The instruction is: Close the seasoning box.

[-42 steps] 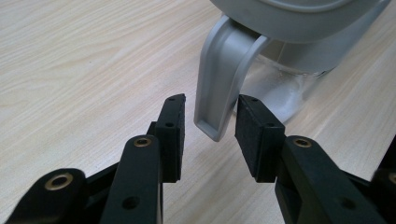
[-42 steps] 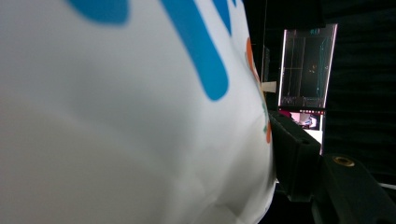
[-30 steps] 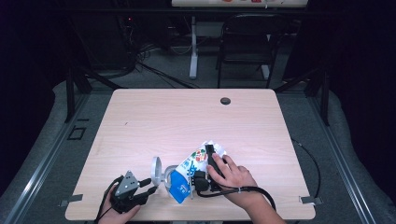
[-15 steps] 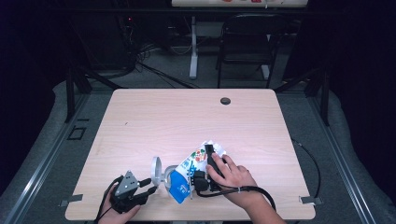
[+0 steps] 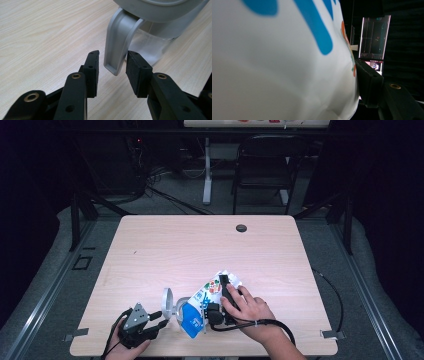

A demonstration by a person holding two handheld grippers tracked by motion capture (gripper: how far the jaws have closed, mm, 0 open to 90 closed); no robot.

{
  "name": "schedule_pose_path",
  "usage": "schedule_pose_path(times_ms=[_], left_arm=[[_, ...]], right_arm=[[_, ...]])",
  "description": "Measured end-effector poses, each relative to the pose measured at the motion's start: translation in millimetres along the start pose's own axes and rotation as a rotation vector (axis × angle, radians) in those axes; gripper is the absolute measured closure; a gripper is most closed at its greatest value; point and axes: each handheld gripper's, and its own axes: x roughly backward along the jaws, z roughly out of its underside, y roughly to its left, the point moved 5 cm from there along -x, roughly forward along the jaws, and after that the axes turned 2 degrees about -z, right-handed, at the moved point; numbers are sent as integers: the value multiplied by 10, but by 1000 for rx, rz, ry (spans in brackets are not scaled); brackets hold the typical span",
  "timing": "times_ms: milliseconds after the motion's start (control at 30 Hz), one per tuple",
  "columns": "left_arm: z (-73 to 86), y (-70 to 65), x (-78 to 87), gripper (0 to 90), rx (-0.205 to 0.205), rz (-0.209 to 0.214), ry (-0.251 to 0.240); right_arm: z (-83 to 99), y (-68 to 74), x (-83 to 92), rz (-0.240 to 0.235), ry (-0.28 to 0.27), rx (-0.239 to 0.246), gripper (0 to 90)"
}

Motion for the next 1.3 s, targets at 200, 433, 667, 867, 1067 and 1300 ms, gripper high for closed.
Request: schedule_pose_path(times_ms=[200, 433, 667, 867, 1067, 1300], left_arm=[[-1, -1, 1, 637, -1, 0, -1], [-2, 0, 0, 637, -2, 0, -1], [-2, 0, -1, 637, -3, -1, -1], [0, -1, -2, 637, -1, 0, 0], [-1, -1, -4, 637, -2, 0, 0], [-2, -5, -6, 637, -2, 0, -1]], right_arm=[[-1, -6, 6, 2, 5, 13, 450], [0, -3, 11, -1, 13, 10, 451], [-4, -5, 5, 5, 4, 17, 452], [-8, -1, -2, 5, -5, 10, 453], [-14, -2, -9, 11, -16, 17, 454], [-17, -1, -1, 13, -7, 20, 455]])
